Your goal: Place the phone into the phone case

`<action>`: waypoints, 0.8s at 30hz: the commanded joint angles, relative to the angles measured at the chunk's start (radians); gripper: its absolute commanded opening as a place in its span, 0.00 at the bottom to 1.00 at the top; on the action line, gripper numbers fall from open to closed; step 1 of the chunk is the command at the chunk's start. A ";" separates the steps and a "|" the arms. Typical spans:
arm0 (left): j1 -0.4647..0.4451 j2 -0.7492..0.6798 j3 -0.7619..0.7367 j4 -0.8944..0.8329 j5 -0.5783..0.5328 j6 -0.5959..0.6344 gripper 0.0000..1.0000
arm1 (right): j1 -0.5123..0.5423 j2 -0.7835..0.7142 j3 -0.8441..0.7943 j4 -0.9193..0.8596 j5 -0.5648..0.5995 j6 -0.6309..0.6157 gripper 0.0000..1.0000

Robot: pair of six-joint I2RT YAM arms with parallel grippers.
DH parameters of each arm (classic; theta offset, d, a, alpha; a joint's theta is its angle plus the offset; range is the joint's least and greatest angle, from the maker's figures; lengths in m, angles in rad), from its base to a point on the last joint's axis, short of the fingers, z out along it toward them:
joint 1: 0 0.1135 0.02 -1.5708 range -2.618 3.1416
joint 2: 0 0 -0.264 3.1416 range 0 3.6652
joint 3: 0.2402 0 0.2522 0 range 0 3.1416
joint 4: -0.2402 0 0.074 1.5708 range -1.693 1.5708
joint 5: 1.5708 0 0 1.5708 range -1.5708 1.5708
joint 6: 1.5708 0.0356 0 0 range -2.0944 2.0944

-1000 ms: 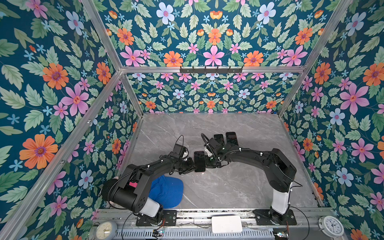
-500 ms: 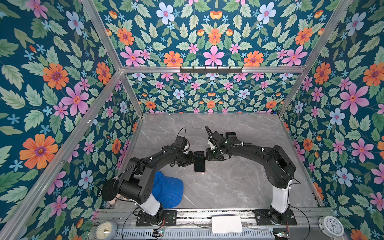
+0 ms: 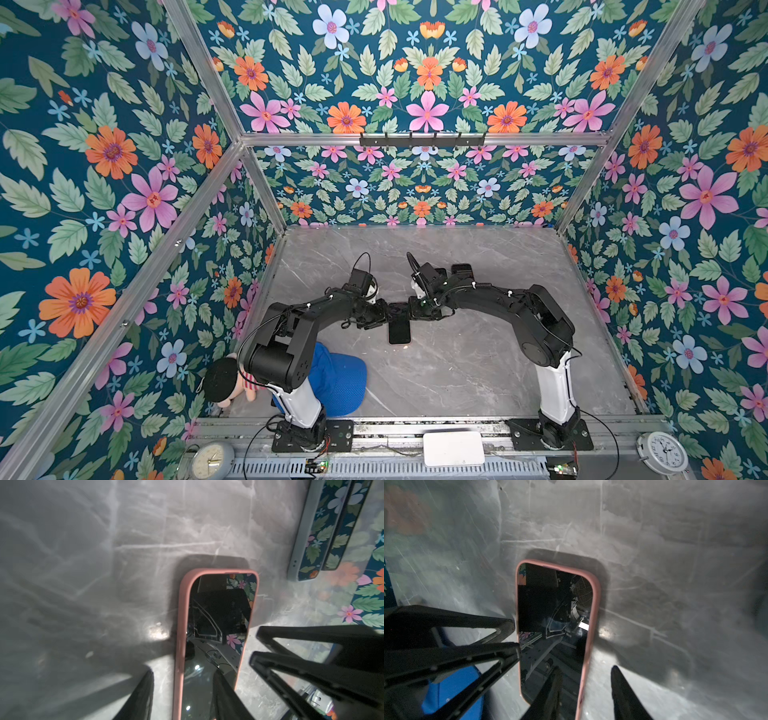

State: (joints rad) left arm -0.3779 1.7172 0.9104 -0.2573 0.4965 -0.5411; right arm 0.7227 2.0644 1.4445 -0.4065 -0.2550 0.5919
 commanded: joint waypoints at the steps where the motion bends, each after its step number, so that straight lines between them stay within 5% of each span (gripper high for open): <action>1: 0.000 0.017 -0.010 0.008 -0.013 0.003 0.46 | -0.002 0.016 0.004 0.026 -0.006 -0.004 0.40; 24: -0.009 0.024 -0.087 0.098 0.029 -0.031 0.14 | 0.000 0.035 -0.016 0.073 -0.046 0.023 0.13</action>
State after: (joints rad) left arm -0.3782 1.7309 0.8360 -0.0933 0.5449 -0.5709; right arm 0.7151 2.0888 1.4322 -0.3458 -0.2867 0.6216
